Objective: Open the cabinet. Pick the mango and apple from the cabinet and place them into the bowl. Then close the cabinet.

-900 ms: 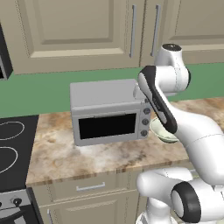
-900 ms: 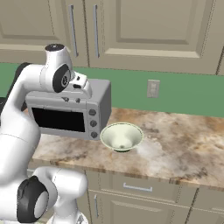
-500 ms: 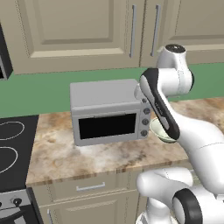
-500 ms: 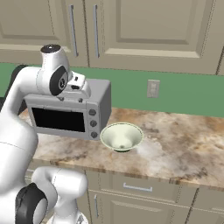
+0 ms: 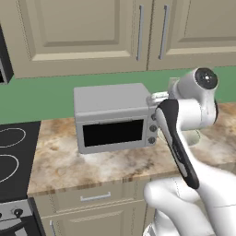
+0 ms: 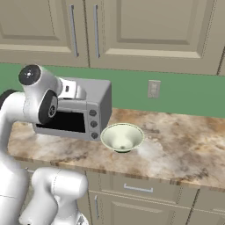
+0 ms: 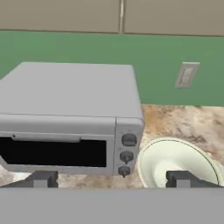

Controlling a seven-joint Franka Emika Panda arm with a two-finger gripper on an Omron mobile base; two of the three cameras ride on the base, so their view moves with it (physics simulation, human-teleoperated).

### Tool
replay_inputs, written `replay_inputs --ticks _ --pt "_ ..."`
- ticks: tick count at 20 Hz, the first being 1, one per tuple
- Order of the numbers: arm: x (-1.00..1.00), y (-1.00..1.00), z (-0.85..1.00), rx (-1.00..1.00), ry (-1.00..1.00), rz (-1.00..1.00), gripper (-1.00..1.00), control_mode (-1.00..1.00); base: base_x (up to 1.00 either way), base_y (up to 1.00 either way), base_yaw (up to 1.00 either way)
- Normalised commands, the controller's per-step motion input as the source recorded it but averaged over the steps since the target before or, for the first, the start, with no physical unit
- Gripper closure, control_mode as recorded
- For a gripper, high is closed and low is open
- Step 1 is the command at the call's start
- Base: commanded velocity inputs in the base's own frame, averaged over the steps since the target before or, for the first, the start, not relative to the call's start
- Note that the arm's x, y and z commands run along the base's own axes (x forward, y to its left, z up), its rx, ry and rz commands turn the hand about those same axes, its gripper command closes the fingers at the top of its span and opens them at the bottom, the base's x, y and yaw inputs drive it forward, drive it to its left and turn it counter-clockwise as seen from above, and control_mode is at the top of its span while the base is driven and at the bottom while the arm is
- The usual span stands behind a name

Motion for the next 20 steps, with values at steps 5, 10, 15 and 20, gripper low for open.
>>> replay_inputs --ticks 5,10,15,20 --pt "-0.35 -0.01 0.47 0.00 -0.42 0.00 -1.00 -1.00 0.00 0.00 0.00" --pt "-0.28 -0.01 0.58 0.00 -0.36 0.00 -1.00 -1.00 0.00 0.00 0.00" --pt "-0.17 0.00 0.65 0.00 -0.29 0.00 -1.00 -1.00 0.00 0.00 0.00" --pt "-0.05 0.00 0.47 0.00 -0.16 0.00 -1.00 -1.00 0.00 0.00 0.00"
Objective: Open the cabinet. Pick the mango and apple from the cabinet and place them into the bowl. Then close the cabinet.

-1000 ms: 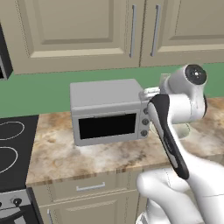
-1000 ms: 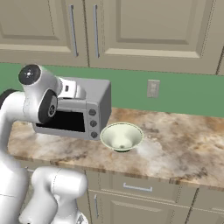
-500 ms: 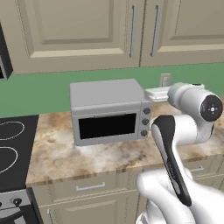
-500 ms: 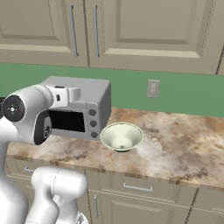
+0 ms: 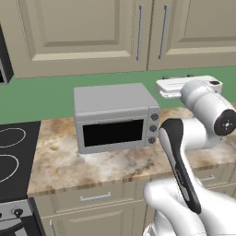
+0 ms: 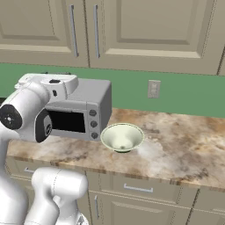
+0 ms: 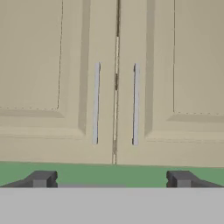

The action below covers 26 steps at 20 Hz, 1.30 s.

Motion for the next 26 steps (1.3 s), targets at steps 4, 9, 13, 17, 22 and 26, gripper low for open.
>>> replay_inputs --ticks 4,9,13,17,22,26 --pt "0.00 0.00 0.00 0.00 0.00 0.00 -1.00 -1.00 0.00 0.00 0.00" --pt "0.00 -0.09 0.17 0.00 -0.06 0.00 -1.00 -1.00 0.00 0.00 0.00" --pt "0.00 -0.25 0.29 0.00 -0.15 0.00 -1.00 -1.00 0.00 0.00 0.00" --pt "0.01 -0.30 0.32 0.01 -0.15 0.00 -1.00 -1.00 0.00 0.00 0.00" --pt "0.26 -0.25 0.10 0.01 -0.02 0.00 -1.00 -1.00 0.00 0.00 0.00" --pt "0.38 -0.19 0.00 0.00 0.01 0.00 -1.00 -1.00 0.00 0.00 0.00"
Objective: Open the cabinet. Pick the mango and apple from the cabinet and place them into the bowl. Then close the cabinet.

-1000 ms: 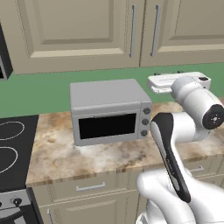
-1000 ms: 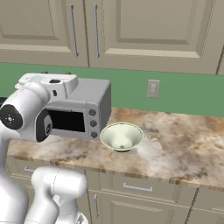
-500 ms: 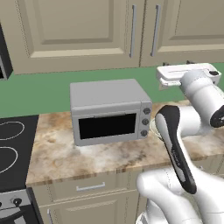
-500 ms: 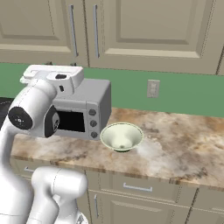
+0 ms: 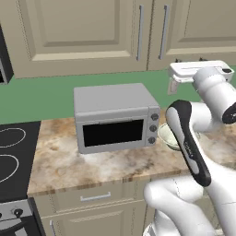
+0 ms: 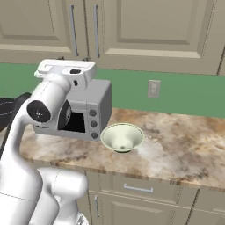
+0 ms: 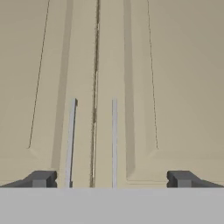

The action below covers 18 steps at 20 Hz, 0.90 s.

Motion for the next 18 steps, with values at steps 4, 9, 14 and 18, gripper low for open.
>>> replay_inputs --ticks 4,9,14,18 --pt "0.44 -0.13 0.00 0.00 0.01 0.00 -1.00 -1.00 0.00 0.00 0.00" --pt "0.51 -0.01 0.00 0.00 0.00 0.01 -1.00 -1.00 0.00 0.00 0.00" --pt "0.61 0.00 -0.02 0.00 0.00 0.03 -1.00 -1.00 0.00 0.00 0.00" --pt "0.67 0.00 0.00 0.00 0.00 0.01 -1.00 -1.00 0.00 0.00 0.00"
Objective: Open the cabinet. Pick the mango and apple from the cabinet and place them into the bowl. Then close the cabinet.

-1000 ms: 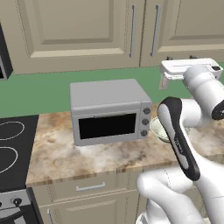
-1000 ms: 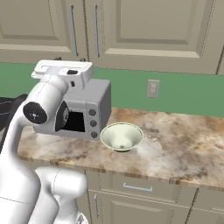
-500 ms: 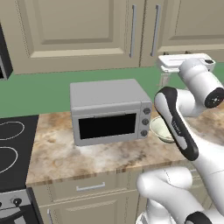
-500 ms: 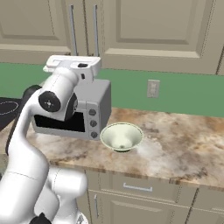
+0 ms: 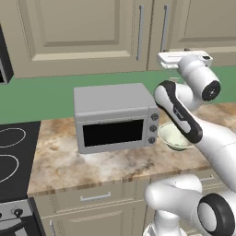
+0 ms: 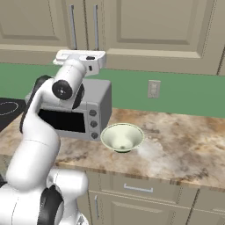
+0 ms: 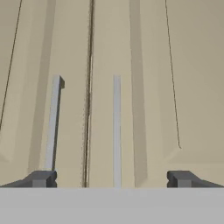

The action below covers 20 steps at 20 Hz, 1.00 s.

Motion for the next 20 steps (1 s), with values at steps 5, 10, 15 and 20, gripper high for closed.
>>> replay_inputs --ticks 5,10,15,20 --pt "0.65 -0.02 0.00 0.00 0.00 0.00 -1.00 -1.00 0.00 0.00 0.00" --pt "0.69 -0.03 0.00 0.00 0.00 0.00 -1.00 -1.00 0.00 0.00 0.00" --pt "0.72 -0.09 0.00 0.00 0.04 0.00 -1.00 -1.00 0.00 0.00 0.00" --pt "0.62 -0.22 0.00 0.02 0.14 0.01 -1.00 -1.00 0.00 0.00 0.00"
